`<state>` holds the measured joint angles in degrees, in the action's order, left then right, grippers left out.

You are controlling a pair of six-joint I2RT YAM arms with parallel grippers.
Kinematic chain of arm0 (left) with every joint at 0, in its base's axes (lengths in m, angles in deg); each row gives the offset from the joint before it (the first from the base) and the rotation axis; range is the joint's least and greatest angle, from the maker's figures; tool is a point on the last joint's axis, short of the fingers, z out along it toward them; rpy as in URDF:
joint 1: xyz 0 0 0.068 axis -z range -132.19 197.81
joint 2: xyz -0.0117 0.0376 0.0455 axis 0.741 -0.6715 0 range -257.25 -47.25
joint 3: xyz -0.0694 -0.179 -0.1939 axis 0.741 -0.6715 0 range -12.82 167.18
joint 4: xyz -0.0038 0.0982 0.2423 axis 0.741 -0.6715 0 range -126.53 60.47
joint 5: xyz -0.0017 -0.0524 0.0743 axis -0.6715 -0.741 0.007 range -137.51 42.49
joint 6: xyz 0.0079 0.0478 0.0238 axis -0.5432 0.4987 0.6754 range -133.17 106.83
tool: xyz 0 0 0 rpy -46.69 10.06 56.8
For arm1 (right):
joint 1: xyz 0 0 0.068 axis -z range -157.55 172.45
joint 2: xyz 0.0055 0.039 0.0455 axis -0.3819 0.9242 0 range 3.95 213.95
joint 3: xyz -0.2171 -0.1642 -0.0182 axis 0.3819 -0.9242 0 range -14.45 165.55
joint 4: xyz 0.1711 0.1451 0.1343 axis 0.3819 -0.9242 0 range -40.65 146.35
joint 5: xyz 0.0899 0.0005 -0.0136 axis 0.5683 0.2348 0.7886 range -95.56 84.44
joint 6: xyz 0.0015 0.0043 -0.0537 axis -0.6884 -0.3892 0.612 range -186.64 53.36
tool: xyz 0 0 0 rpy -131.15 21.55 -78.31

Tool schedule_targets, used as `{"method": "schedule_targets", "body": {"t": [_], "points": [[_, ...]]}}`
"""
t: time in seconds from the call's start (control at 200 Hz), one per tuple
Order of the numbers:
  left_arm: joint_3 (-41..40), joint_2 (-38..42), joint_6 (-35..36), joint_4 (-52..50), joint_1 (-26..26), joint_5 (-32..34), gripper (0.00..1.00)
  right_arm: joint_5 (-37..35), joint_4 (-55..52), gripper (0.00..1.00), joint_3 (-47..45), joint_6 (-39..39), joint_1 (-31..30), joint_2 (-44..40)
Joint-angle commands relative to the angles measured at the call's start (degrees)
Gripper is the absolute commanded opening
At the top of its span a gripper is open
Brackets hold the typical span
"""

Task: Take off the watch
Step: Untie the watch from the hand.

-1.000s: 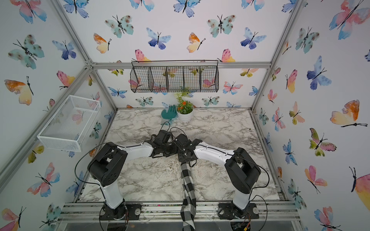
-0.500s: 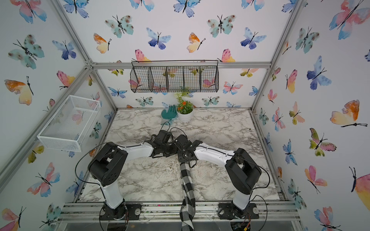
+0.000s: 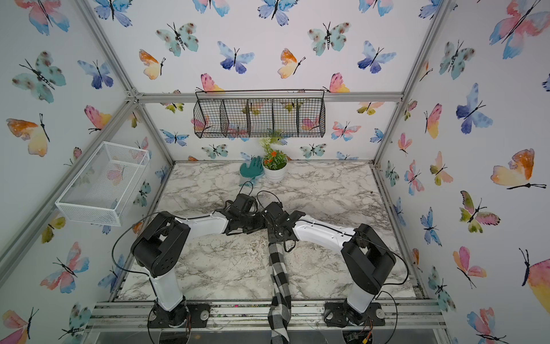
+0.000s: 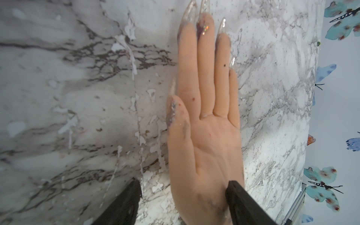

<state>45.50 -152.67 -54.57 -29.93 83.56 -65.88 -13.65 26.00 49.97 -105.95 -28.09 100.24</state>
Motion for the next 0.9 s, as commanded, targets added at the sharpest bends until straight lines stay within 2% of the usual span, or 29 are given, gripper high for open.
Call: {"method": "schedule_targets", "body": {"t": [0.0,0.195,0.385,0.896], "points": [[-0.34,-1.76,0.28,-4.12,0.41,0.57,0.72,-0.48,-4.40,0.29,1.00,-0.16,0.43,-0.94],[0.05,-1.89,0.28,-4.12,0.51,0.53,0.72,2.95,-3.00,0.42,3.22,1.05,0.26,-0.63],[0.26,-1.94,0.29,-4.08,0.73,0.53,0.72,3.61,-3.05,0.49,3.98,1.52,-0.16,1.38],[0.10,-1.98,0.19,-3.99,0.82,0.58,0.71,6.39,0.06,0.50,3.00,2.20,-0.78,5.66]]}}
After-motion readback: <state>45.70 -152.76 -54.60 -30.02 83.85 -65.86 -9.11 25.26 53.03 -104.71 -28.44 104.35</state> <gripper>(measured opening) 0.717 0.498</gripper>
